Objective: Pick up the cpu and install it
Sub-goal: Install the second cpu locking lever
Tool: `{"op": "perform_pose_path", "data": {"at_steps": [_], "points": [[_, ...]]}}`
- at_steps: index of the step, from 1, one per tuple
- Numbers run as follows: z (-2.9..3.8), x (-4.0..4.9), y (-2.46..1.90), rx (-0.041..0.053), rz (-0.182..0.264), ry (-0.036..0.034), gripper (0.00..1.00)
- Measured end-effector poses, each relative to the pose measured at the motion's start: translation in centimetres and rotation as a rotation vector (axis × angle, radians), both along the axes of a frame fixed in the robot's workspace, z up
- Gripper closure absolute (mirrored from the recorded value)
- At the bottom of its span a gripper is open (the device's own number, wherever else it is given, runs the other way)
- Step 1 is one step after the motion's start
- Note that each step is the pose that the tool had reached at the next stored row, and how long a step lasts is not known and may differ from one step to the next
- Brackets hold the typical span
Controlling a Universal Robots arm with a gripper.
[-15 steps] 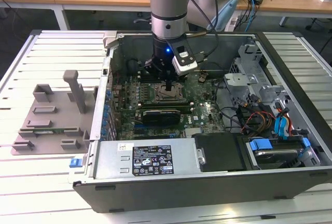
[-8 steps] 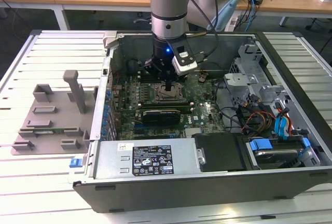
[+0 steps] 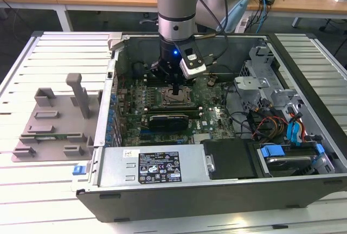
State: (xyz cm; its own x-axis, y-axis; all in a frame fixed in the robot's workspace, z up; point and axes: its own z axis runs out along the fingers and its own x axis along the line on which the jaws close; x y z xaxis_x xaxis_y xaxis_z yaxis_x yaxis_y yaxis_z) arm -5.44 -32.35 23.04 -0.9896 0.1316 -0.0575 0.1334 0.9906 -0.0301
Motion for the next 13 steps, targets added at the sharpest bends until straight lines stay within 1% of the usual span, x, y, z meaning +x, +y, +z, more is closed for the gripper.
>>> {"op": "perform_pose_path", "data": {"at_steps": [1, 6, 9, 12, 13], "points": [[0.00, 0.00, 0.00, 0.0001, 0.000, 0.0000, 0.89], [0.00, 0.00, -0.29, 0.0000, 0.000, 0.0000, 0.89], [0.00, 0.00, -0.48, 0.0001, 0.000, 0.0000, 0.89], [0.00, 0.00, -0.82, 0.0000, 0.000, 0.0000, 0.89], [0.00, 0.00, -0.82, 0.0002, 0.000, -0.0001, 0.89]]}}
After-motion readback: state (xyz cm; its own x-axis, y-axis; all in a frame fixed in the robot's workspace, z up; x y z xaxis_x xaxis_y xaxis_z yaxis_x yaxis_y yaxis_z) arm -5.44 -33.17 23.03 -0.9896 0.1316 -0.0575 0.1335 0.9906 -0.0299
